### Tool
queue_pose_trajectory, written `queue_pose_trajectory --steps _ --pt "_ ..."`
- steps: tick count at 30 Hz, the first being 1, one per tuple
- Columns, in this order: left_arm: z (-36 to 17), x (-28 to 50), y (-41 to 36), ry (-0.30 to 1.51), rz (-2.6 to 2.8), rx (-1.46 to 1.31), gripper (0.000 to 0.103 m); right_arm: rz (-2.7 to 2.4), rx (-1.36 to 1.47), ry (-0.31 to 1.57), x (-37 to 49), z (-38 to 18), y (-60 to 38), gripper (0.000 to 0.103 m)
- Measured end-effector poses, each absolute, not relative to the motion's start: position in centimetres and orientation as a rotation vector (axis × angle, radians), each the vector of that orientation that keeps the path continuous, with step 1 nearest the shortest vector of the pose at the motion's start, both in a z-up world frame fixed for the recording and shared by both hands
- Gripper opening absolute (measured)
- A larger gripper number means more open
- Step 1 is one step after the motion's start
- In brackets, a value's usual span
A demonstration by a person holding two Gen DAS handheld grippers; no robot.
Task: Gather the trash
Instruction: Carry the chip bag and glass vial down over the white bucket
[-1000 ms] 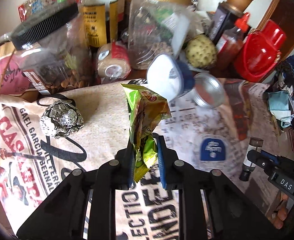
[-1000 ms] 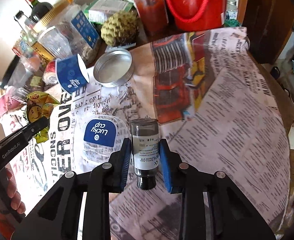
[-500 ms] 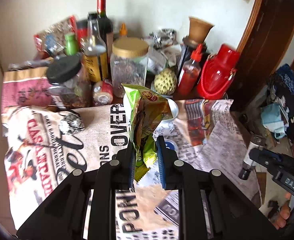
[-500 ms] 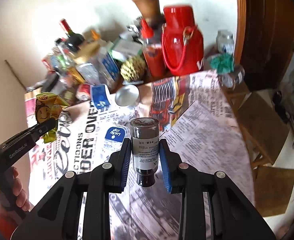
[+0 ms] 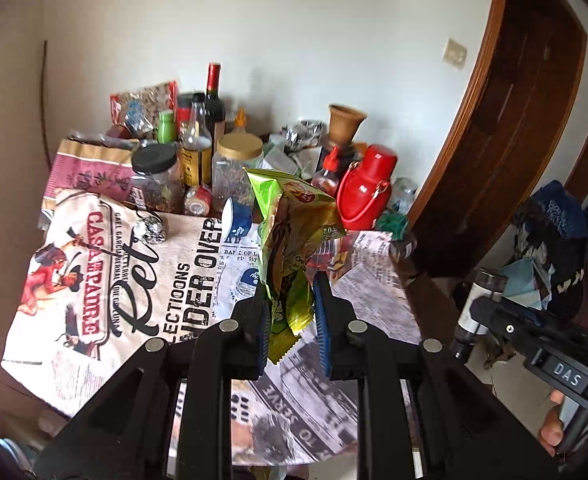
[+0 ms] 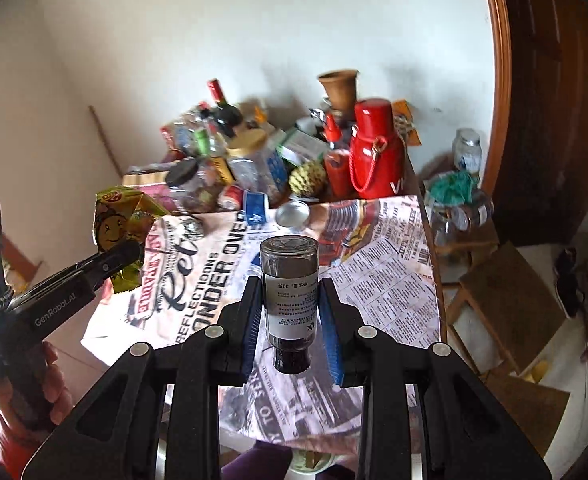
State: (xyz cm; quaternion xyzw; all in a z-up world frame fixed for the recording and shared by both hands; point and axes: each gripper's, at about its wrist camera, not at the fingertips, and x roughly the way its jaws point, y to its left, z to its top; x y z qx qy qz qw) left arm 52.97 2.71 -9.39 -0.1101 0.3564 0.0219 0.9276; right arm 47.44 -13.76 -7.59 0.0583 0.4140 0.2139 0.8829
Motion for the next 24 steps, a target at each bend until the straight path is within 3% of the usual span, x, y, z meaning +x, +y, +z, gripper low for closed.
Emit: queue_pose_trajectory --steps 12,24 --pt "-4.8 43.8 3.6 0.597 0.029 -0.210 0.019 0.458 0.142 0.723 40.2 -3.8 -13.1 0.026" --pt "-4.7 31.0 7.4 0.594 -0.008 -0.192 0.019 0.419 0.178 0.716 28.7 -3.6 -8.8 0.026"
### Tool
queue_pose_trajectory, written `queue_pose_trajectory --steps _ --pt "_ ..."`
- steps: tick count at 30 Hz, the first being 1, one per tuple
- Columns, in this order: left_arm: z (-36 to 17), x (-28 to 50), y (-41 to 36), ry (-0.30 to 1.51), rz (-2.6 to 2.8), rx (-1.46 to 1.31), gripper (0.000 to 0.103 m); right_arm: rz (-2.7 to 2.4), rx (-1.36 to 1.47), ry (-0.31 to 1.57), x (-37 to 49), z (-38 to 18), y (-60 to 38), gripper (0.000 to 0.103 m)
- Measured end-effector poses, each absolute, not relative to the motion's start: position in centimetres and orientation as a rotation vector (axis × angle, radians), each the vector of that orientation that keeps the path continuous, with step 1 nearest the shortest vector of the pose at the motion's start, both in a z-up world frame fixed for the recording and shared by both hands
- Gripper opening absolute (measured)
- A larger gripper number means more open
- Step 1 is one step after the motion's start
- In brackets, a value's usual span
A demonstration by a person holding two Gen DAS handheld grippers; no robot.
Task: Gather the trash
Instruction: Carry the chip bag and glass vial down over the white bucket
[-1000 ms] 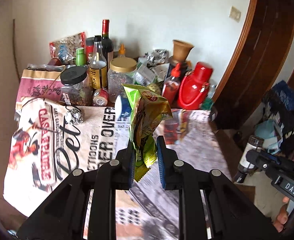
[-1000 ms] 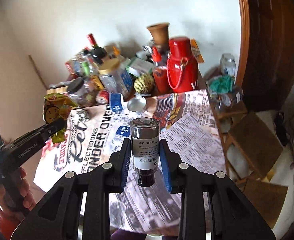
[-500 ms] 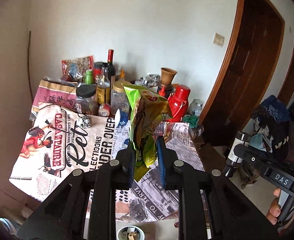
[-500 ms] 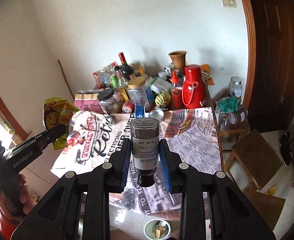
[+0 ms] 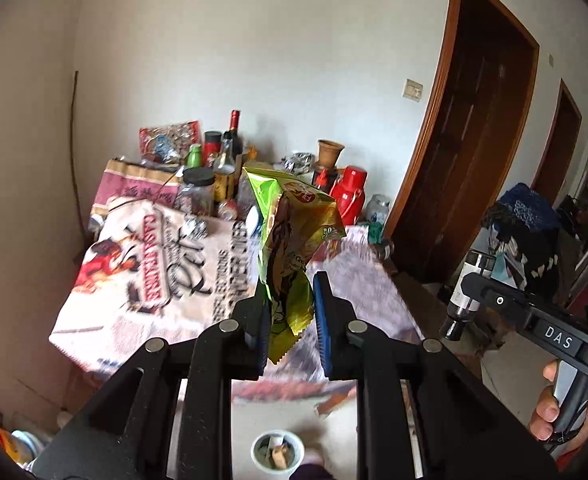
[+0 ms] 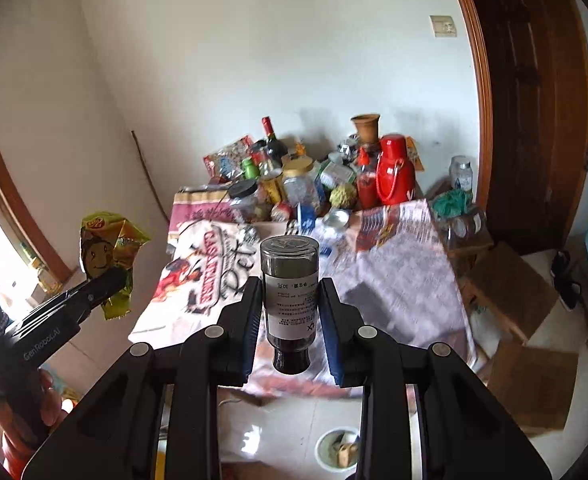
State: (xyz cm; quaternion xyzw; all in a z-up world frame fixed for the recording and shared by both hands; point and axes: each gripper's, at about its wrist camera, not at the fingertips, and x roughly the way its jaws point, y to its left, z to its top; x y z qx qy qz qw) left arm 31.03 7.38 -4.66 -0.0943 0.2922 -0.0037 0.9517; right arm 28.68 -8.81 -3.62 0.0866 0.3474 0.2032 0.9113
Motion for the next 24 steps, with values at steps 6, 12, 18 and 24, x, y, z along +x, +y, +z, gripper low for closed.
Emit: queue_pose_trajectory --steps 6,12,18,24 --pt "-5.8 25.6 8.7 0.628 -0.024 -0.198 0.019 0.399 0.170 0.763 23.9 -5.3 -7.0 0.026" --pt "-8.3 23.2 9.0 0.712 -0.059 -0.218 0.019 0.379 0.171 0.855 21.2 -7.4 -6.2 0.026" --pt "-11.2 21.9 8.1 0.787 -0.067 -0.238 0.019 0.376 0.139 0.932 20.5 -10.0 -6.1 0.026" --pt "-15.9 22.9 6.8 0.914 -0.040 -0.231 0.019 0.402 0.148 1.015 21.6 -14.3 -6.7 0.026"
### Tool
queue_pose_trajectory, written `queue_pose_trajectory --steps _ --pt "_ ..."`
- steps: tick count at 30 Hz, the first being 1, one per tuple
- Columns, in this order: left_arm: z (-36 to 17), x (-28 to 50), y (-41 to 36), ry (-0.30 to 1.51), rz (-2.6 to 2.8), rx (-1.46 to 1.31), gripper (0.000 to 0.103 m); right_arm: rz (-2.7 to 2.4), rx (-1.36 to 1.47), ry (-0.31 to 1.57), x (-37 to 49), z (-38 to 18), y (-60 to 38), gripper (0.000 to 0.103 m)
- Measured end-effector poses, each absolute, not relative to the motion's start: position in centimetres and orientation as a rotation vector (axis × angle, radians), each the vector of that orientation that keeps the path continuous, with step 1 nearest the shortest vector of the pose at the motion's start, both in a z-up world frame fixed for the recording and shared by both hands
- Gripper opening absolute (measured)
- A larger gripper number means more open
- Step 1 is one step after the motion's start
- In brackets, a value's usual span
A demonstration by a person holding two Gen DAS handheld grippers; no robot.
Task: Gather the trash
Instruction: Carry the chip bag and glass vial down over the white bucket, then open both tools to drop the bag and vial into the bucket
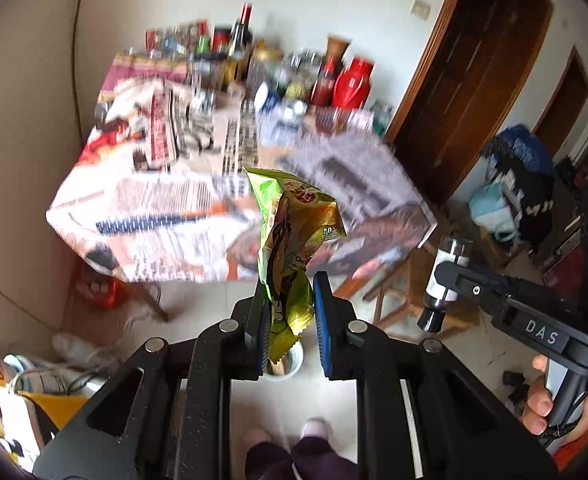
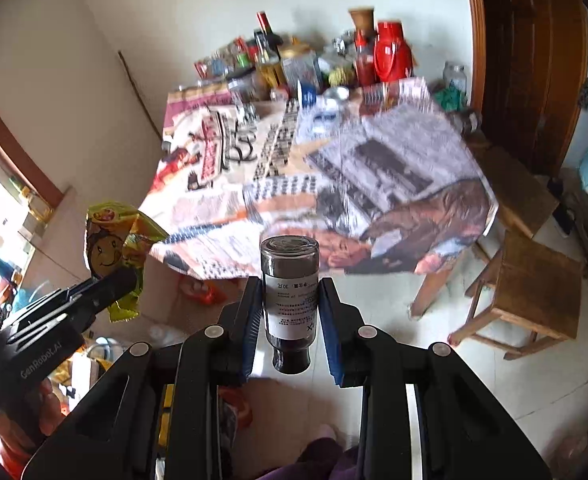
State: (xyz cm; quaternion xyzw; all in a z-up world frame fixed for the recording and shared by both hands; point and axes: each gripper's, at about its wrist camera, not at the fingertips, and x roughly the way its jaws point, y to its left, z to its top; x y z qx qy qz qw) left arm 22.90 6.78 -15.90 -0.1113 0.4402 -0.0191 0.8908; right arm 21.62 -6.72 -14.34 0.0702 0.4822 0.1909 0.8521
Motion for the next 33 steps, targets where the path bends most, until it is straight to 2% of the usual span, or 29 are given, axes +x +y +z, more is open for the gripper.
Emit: queue_pose_trajectory --steps 8,19,27,33 --pt "-25.2 26.0 4.7 1.068 -0.002 -0.237 0.019 0.429 0.149 1.136 24.4 -23.5 -8.1 0.026" --pt "-44.7 28.7 2.7 1.281 0.043 -0.328 0.019 0.431 0.100 1.323 27.4 -39.9 -9.5 0.026" --pt "-57.6 30.2 3.1 1.366 0.059 -0.411 0.019 0.455 0.061 1.386 29.1 -50.7 -8.5 0.026" --pt "-64.3 31.8 2.8 1.389 0.035 -0.436 0.019 0.458 0.028 1.389 30.0 -56.0 -8.1 0.026"
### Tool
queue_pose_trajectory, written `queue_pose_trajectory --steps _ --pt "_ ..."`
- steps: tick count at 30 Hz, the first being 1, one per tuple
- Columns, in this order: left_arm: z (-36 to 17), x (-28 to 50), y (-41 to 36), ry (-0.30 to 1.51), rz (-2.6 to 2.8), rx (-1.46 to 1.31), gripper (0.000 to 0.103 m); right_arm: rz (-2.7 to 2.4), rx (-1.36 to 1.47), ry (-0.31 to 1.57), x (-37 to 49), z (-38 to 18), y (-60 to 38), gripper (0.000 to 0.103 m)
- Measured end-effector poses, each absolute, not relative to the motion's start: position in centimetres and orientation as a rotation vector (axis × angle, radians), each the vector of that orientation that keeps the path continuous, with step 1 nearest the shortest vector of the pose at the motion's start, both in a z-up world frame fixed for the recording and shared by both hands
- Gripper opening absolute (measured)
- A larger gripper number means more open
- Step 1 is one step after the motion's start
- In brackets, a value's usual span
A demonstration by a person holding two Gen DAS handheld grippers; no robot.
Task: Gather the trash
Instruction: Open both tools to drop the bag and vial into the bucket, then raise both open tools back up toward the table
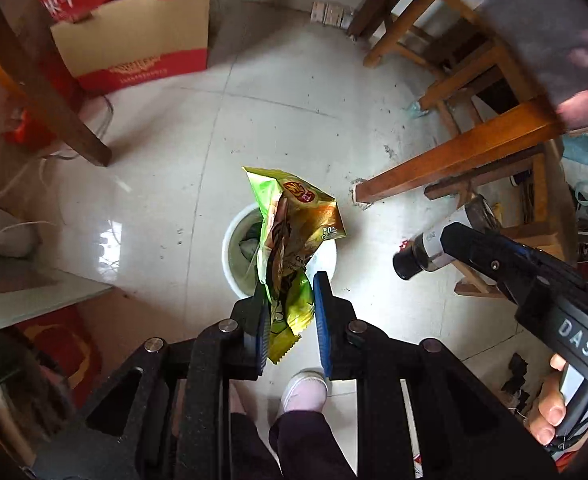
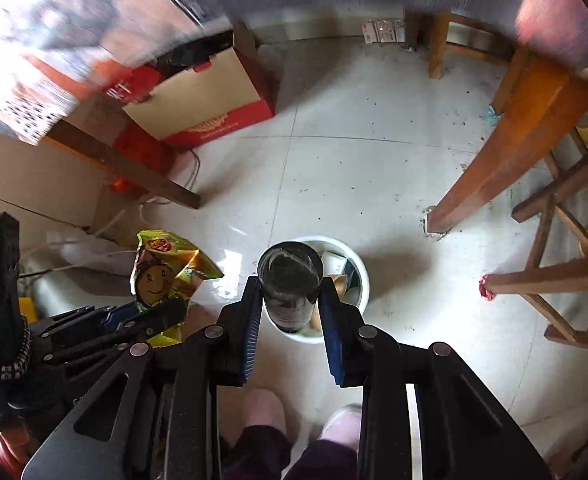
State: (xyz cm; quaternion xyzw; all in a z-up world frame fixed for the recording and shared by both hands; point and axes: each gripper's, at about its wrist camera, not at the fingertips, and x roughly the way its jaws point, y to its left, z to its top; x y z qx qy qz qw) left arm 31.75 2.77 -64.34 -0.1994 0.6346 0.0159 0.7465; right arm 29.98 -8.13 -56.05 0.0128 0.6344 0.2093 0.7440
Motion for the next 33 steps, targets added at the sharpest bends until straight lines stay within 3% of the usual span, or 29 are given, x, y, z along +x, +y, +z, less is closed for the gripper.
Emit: queue_pose_trajectory --steps 2,3,4,6,14,21,33 --pt "-66.8 32.3 2.7 1.403 0.024 -0.457 0.020 0.462 0.038 1.399 30.2 -57.3 -8.2 0.026" --pt "-67.7 32.7 2.7 1.411 0.017 -0.466 0.027 0.466 0.045 1.409 30.3 -58.1 -8.2 0.026" --pt "-69.0 33.1 2.7 1.428 0.013 -0.473 0.042 0.465 0.047 1.424 30.3 -58.9 -8.3 0.026" --pt "-70.9 33.5 2.7 1.465 0.035 -0.476 0.052 0.449 0.045 1.467 30.6 -60.4 -8.4 0.027" --pt "-71.8 33.2 2.5 1.495 0.008 -0.492 0.052 0.423 0.054 1.528 30.3 -60.8 -9.3 0.027" --pt "-67.4 33.8 2.0 1.465 -0.012 -0.421 0.052 0.422 0.056 1.499 30.5 -57.4 -9.3 0.027" --pt "-49.9 33.3 3.5 1.321 0.008 -0.374 0.052 0.461 0.052 1.385 29.7 -42.5 -7.7 0.027"
